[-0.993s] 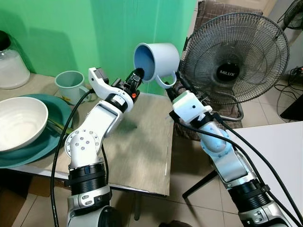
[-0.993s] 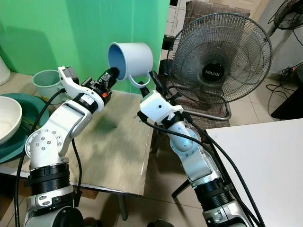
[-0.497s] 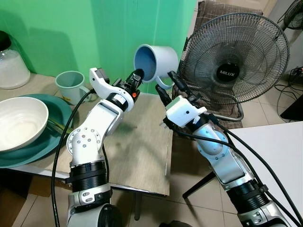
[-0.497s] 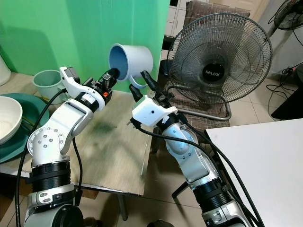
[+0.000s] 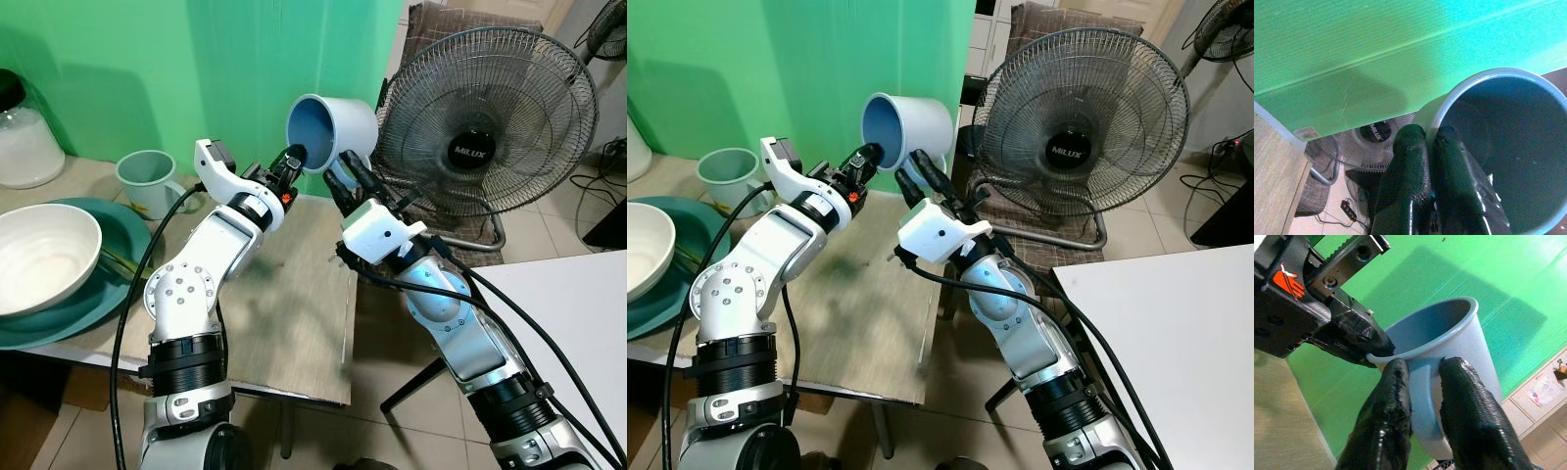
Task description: Setting the table
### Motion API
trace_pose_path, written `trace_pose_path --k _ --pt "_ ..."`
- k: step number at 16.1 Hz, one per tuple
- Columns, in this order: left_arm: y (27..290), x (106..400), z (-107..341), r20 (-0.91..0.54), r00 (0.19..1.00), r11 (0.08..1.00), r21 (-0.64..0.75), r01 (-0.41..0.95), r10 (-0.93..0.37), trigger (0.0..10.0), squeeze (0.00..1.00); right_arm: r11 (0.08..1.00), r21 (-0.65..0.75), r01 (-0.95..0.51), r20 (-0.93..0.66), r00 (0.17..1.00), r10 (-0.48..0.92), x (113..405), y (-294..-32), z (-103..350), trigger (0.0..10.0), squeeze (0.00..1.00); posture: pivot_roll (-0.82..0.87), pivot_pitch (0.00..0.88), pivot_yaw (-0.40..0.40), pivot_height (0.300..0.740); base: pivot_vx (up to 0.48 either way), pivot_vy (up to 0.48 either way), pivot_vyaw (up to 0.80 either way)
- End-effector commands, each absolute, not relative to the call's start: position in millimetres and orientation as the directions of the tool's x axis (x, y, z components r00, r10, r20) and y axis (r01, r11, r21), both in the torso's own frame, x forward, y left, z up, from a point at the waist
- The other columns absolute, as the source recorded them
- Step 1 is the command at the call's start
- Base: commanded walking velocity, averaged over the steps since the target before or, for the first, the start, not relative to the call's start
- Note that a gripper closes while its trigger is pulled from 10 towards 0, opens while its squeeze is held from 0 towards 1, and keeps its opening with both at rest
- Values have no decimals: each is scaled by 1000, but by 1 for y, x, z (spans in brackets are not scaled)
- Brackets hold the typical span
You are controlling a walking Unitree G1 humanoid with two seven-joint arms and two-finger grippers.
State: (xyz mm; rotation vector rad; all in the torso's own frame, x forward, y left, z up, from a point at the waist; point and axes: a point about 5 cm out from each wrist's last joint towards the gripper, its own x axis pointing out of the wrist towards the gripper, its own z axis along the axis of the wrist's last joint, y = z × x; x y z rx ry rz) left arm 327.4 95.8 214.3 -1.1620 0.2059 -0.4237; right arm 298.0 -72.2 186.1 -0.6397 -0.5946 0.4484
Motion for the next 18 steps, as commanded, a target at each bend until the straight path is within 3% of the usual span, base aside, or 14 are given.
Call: trace_pose_path --k 1,3,4,5,7,9,10,11,17,18 --pt "87 328 217 50 891 338 -914 223 -452 0 0 741 -652 -158 402 757 515 301 -81 194 0 0 -25 24 -37 740 0 0 0" --pt "88 328 218 52 891 340 -913 226 -451 0 0 741 -656 -146 395 770 501 304 -83 193 0 0 -24 24 -38 740 0 0 0" --pt "89 329 219 54 894 338 -914 223 -444 0 0 743 -656 -135 391 782 486 305 -85 192 3216 0 -23 25 -39 740 0 0 0" --pt "90 329 219 55 896 337 -915 222 -441 0 0 749 -647 -141 385 788 481 306 -85 191 10000 380 -23 25 -39 740 0 0 0" --pt "91 330 219 57 897 335 -916 221 -438 0 0 758 -634 -154 375 796 475 306 -86 189 10000 1000 -23 25 -39 740 0 0 0" --pt "92 331 220 60 898 329 -918 221 -435 0 0 736 -664 -135 349 814 464 308 -88 185 10000 1000 -23 27 -37 740 0 0 0" --pt "91 331 221 61 898 328 -918 222 -437 0 0 738 -662 -133 348 817 459 309 -88 184 10000 196 -23 27 -37 740 0 0 0" --pt "91 330 221 61 897 328 -918 222 -437 0 0 736 -664 -130 346 819 457 309 -89 184 10000 0 -24 27 -37 740 0 0 0" --pt "92 331 221 64 897 321 -921 223 -438 0 0 734 -670 -113 347 826 444 311 -91 184 10000 0 -22 28 -38 740 0 0 0" --pt "92 331 221 65 896 320 -921 223 -439 0 0 739 -664 -115 351 824 444 311 -91 185 4275 0 -22 28 -38 740 0 0 0"
